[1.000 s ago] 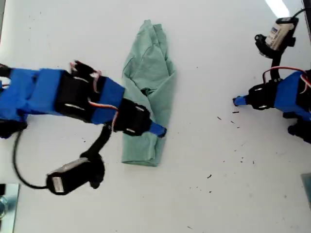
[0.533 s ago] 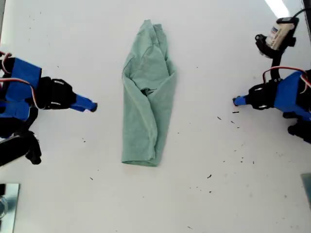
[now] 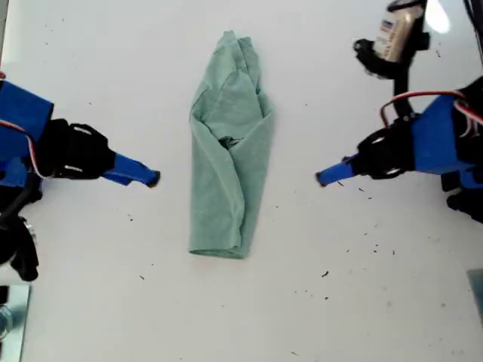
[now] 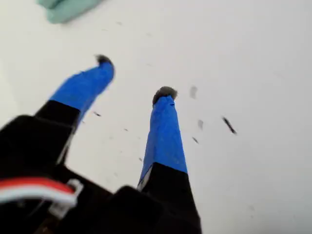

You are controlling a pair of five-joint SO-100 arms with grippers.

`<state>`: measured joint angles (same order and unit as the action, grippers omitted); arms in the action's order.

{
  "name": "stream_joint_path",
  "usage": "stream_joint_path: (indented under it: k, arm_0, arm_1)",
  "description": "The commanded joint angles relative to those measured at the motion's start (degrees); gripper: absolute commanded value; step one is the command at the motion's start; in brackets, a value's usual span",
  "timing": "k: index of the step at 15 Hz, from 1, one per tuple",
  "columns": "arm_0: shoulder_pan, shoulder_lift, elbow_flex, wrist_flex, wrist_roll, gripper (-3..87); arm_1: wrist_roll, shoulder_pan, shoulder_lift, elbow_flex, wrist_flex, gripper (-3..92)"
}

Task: Fold t shirt

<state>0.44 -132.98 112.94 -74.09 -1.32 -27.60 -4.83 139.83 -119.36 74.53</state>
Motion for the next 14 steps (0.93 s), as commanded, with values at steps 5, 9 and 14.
stream_joint_path:
  k: [5, 9, 14]
  arm_0:
    - [4.92, 37.79, -29.44, -2.02, -3.87, 25.1]
    - [3.25, 48.78, -29.36, 0.18, -5.45, 26.4]
    - [2.46, 63.98, -35.07, 6.06, -8.09, 24.2]
  arm_1:
    - [6.68, 10.9, -54.05, 63.72, 9.05, 34.8]
    - [11.07, 12.74, -63.63, 64.95, 5.1, 34.6]
    - [11.87, 12.04, -82.44, 71.63, 2.2, 30.3]
